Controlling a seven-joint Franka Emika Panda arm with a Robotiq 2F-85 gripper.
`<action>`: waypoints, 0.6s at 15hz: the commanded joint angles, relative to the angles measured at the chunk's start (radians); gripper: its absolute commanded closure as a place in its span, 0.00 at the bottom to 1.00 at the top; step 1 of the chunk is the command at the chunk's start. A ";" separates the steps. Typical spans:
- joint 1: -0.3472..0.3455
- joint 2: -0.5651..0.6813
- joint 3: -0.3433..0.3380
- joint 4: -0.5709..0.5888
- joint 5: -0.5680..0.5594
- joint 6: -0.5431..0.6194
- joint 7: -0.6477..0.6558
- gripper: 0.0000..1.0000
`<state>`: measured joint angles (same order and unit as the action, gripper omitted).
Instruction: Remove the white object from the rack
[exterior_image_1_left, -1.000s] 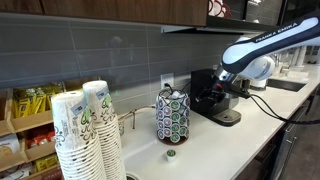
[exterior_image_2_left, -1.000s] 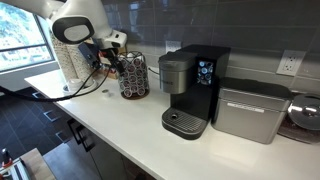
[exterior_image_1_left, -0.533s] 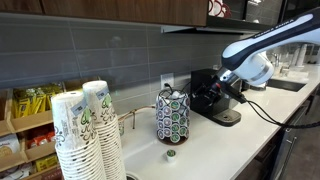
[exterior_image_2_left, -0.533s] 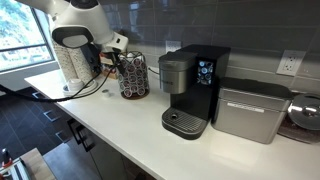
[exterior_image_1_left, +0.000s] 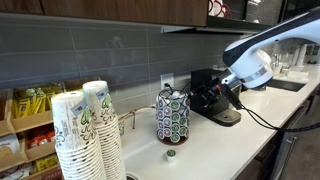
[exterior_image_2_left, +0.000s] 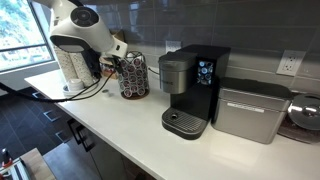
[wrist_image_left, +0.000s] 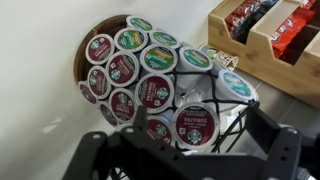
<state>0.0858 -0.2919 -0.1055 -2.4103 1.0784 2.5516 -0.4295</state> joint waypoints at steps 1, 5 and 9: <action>0.001 0.008 0.004 -0.018 0.144 0.004 -0.109 0.00; 0.024 0.028 -0.005 -0.014 0.266 0.016 -0.194 0.00; 0.023 0.050 0.002 -0.007 0.380 0.043 -0.275 0.00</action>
<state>0.0979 -0.2588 -0.1026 -2.4172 1.3700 2.5545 -0.6359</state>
